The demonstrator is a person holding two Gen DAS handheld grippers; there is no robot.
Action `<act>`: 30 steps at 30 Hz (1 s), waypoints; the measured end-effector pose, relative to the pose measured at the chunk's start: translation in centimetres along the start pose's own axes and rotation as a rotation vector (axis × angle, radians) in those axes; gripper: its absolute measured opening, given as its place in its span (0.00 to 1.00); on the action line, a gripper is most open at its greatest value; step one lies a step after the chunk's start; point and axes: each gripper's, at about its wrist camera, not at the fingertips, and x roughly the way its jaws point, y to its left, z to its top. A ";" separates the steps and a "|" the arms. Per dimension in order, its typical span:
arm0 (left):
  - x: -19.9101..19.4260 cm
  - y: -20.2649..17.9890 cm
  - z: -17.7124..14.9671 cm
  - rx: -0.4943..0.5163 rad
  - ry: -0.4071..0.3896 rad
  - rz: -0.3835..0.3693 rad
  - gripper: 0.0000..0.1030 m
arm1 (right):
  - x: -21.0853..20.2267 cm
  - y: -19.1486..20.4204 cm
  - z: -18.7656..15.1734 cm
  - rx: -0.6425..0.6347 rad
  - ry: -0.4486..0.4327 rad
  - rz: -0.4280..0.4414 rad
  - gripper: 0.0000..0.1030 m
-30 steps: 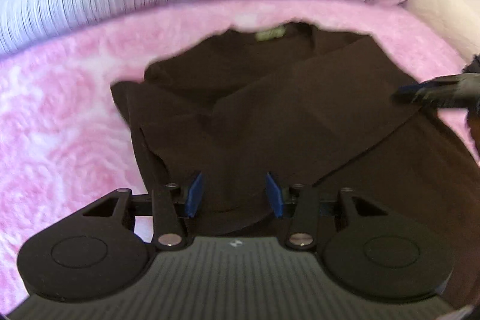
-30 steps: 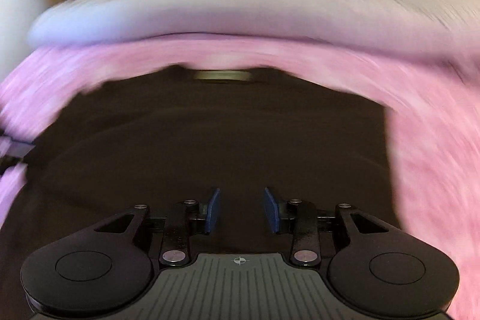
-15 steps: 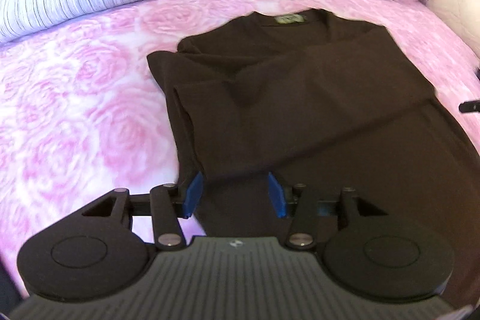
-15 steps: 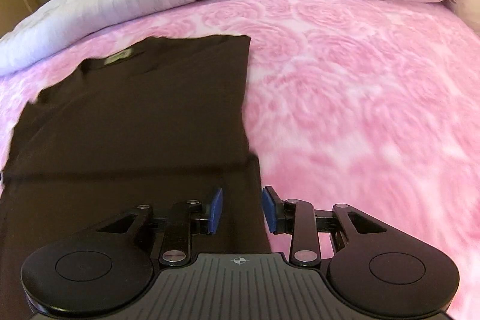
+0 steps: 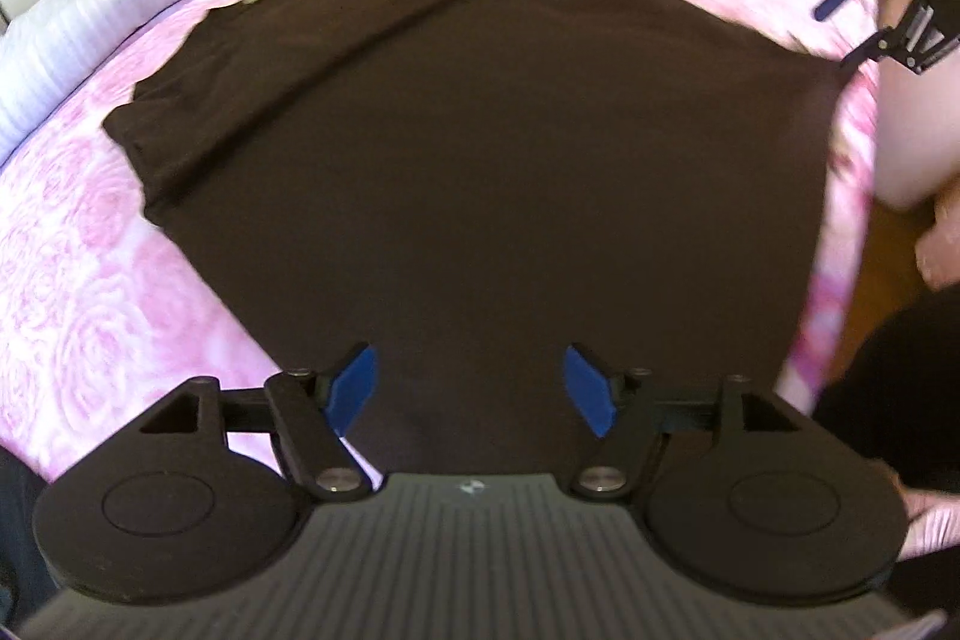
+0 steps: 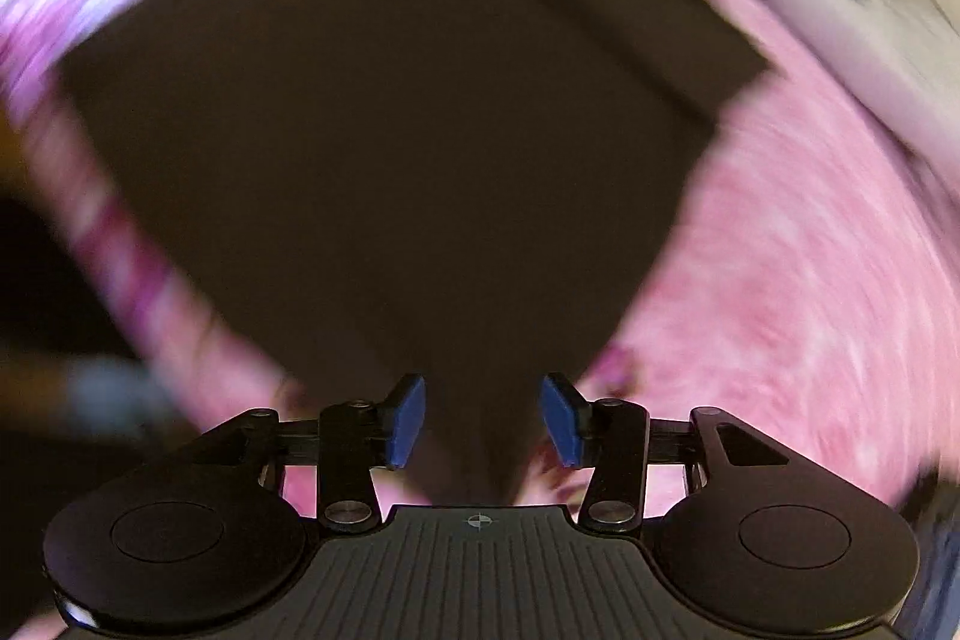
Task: Fold clothes
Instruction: 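Grasp the shirt hem with both grippers and lift it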
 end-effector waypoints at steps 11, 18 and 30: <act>0.6 -11.7 -4.6 0.168 0.133 0.178 0.62 | 3.9 3.0 -7.1 -0.373 -0.073 0.002 0.46; 2.8 -13.2 -5.9 0.272 0.190 0.276 0.58 | 4.6 3.9 -8.5 -0.474 -0.104 -0.030 0.46; 3.3 -13.0 -6.3 0.344 0.189 0.329 0.05 | 3.6 6.0 -7.0 -0.429 -0.158 -0.060 0.46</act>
